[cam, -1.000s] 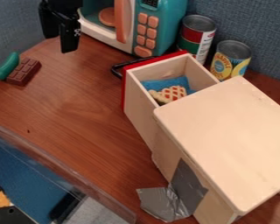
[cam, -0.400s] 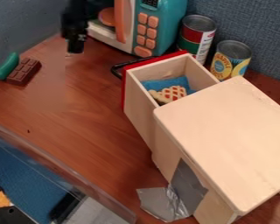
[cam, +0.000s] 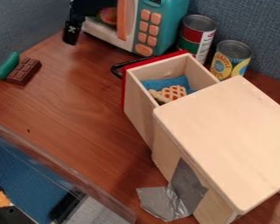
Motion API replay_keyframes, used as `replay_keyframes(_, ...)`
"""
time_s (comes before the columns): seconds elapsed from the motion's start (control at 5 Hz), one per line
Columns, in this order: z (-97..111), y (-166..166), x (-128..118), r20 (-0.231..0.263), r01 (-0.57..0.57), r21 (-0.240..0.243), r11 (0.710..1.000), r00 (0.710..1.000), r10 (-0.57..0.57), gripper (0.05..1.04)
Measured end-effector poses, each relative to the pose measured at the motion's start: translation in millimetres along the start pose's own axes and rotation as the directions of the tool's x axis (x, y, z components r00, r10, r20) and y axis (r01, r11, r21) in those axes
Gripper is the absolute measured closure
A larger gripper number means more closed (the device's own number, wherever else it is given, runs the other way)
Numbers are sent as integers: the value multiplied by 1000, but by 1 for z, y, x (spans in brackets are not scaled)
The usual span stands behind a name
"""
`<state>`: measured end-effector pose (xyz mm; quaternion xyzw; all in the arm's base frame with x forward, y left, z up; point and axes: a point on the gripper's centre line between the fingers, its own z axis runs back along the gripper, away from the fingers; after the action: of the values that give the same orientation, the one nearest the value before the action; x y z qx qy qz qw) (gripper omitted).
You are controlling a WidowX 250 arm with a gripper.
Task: Close the drawer
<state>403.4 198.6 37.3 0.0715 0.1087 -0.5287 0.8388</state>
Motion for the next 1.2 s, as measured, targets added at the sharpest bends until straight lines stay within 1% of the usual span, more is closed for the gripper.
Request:
replay_keyframes(0.2,8,-16,35,15,258,55,964,966,-260,83)
replay_keyframes(0.4,16,-45,52,55,481,167,861,867,-495,83)
replay_keyframes(0.6,33,-70,64,60,622,282,731,749,-660,83)
replay_keyframes(0.8,32,-69,49,92,594,293,749,763,-640,83)
replay_keyframes(1.0,34,-68,54,123,597,325,733,742,-659,83)
replay_keyframes(1.2,27,-66,50,154,589,316,744,742,-653,83)
